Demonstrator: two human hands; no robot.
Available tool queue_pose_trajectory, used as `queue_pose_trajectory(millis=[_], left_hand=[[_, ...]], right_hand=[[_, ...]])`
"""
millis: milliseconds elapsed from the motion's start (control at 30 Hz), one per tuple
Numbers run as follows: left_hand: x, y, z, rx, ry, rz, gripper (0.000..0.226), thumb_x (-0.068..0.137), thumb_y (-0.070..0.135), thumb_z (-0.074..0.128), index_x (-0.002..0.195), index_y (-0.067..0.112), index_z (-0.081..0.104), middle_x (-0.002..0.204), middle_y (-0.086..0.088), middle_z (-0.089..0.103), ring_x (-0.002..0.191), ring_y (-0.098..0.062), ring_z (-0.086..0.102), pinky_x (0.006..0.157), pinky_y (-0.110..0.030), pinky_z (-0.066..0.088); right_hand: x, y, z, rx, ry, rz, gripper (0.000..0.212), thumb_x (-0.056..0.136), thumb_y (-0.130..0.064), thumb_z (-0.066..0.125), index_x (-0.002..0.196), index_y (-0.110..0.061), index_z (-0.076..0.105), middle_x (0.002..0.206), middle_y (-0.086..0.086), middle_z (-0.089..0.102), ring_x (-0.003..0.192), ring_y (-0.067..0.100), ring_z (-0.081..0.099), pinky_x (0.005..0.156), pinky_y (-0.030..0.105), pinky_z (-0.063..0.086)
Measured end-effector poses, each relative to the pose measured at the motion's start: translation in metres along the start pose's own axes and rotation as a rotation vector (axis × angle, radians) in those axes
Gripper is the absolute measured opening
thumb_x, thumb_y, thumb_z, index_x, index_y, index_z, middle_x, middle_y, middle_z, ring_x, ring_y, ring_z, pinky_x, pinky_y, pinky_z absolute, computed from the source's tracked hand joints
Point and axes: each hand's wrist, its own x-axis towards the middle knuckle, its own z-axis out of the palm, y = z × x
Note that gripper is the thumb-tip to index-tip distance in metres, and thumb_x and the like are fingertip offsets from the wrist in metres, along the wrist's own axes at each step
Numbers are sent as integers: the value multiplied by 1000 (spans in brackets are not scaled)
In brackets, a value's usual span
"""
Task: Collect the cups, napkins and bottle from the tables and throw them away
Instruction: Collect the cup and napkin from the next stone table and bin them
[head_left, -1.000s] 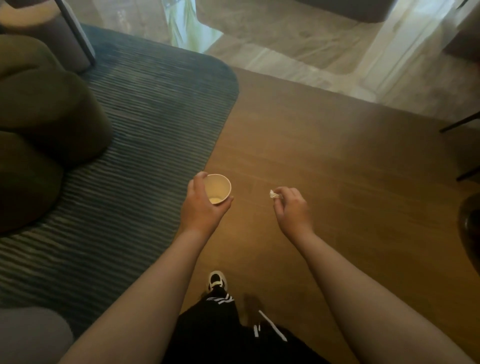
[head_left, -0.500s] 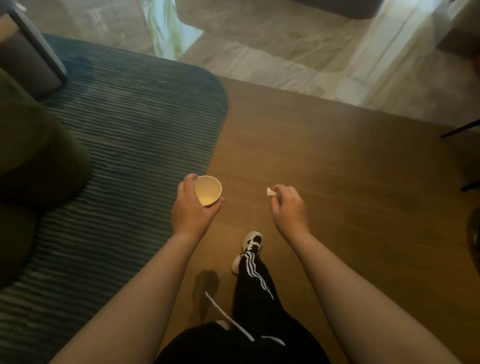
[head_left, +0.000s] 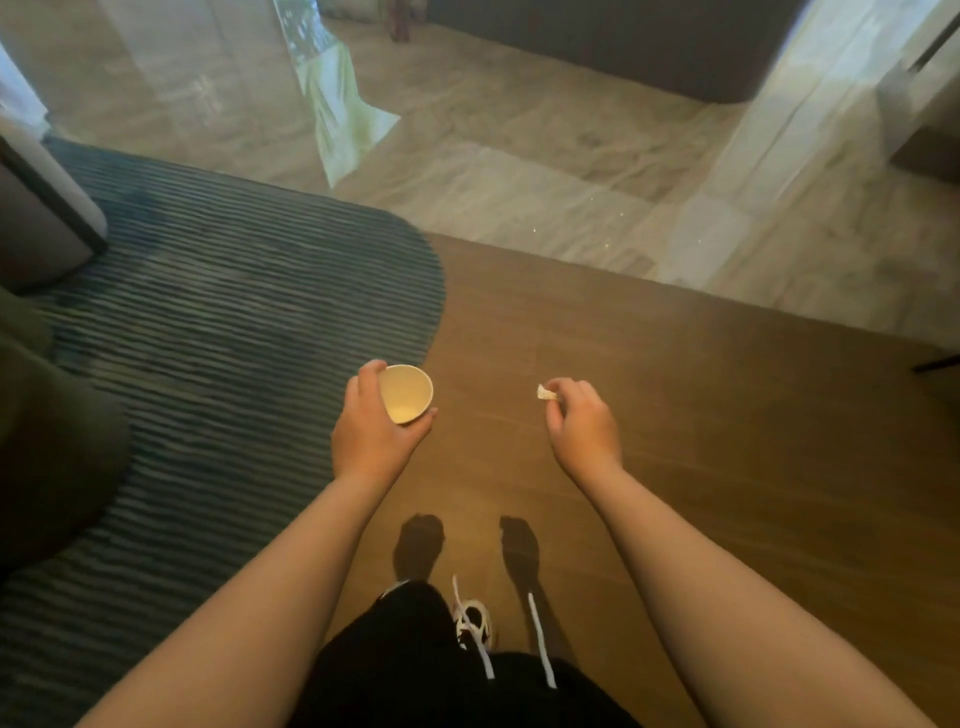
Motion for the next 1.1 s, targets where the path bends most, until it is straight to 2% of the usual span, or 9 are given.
queue_pose_trajectory(millis=[233, 367, 467, 633, 800, 933, 1100], left_hand=[[130, 24, 53, -6, -21, -46, 78, 70, 48, 77, 130, 24, 35, 122, -1, 48, 101, -19, 52, 73, -31, 41], [228, 32, 90, -25, 12, -43, 77, 70, 49, 77, 129, 23, 35, 121, -2, 49, 100, -19, 51, 74, -31, 42], [312, 37, 109, -30, 40, -53, 76, 71, 48, 77, 129, 21, 36, 121, -3, 49, 100, -21, 51, 75, -33, 43], [464, 55, 122, -21, 71, -116, 77, 71, 47, 78, 131, 18, 37, 123, -6, 48, 106, -28, 52, 79, -37, 45], [580, 77, 136, -49, 114, -123, 78, 71, 48, 77, 131, 19, 38, 124, -4, 49, 109, -23, 50, 80, -30, 39], [660, 74, 154, -73, 167, -187, 76, 70, 45, 79, 130, 18, 40, 122, -5, 50, 105, -24, 51, 79, -30, 39], [775, 55, 181, -51, 239, -296, 75, 71, 46, 78, 129, 19, 38, 124, -6, 49, 105, -26, 51, 75, -29, 37]], right_hand=[[141, 3, 10, 28, -26, -1, 19, 95, -21, 47, 109, -18, 60, 103, 1, 58, 86, 18, 55, 72, 34, 46], [246, 1, 29, 24, -37, -16, 19, 95, -21, 47, 109, -18, 60, 103, 1, 59, 87, 20, 57, 76, 40, 49], [340, -8, 38, -9, -69, -21, 18, 95, -23, 48, 108, -20, 60, 103, -1, 58, 85, 16, 54, 72, 34, 46], [494, -44, 32, -55, -74, -57, 19, 95, -23, 48, 109, -21, 60, 104, -2, 58, 86, 15, 54, 70, 30, 40], [613, -83, 38, -56, -80, -132, 21, 94, -21, 47, 110, -18, 60, 105, 2, 59, 91, 20, 56, 72, 28, 37], [712, -110, 61, -58, -144, -215, 21, 94, -20, 48, 111, -14, 59, 107, 8, 59, 94, 24, 56, 77, 33, 43], [860, -145, 107, 5, -228, -283, 23, 95, -21, 48, 115, -17, 60, 112, 4, 61, 89, 21, 59, 70, 24, 36]])
